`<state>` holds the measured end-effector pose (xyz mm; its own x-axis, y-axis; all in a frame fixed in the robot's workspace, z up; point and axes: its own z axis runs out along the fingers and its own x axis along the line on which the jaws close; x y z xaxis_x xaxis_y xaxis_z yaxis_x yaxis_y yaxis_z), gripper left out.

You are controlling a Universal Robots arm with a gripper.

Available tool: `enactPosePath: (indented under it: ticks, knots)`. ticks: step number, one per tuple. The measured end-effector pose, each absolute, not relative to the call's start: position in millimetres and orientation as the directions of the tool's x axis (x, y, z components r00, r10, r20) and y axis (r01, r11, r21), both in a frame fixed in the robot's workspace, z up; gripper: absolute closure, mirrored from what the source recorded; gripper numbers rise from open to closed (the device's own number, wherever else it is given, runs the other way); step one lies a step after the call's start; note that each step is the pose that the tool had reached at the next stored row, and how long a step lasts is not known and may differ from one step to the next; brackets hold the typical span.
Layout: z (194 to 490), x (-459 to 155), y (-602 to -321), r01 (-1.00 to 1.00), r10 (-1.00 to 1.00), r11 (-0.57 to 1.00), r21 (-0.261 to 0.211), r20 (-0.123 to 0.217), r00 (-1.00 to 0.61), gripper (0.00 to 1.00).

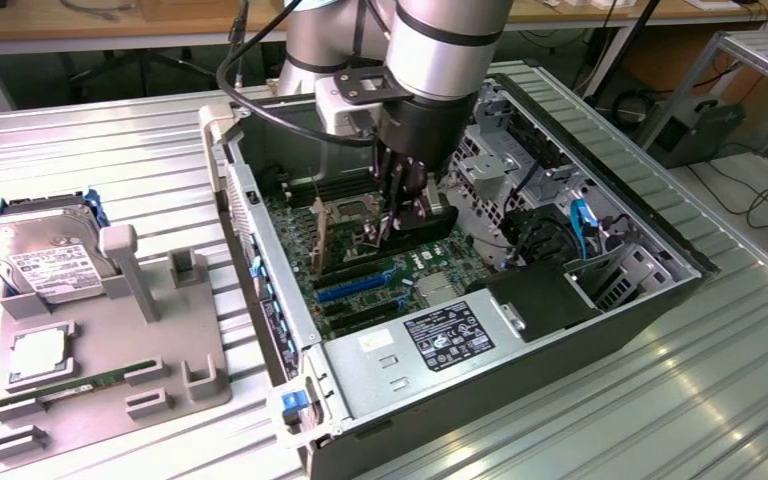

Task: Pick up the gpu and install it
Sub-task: 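Insert the gpu into the slot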

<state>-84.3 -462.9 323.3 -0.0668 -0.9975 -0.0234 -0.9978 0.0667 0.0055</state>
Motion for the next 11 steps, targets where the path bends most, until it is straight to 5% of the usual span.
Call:
enactPosePath:
  ticks: [11]
  knots:
    - [320.9, -85.1, -463.7, -0.998, -0.997, 0.067, 0.005, -0.023, -0.067, 0.73]
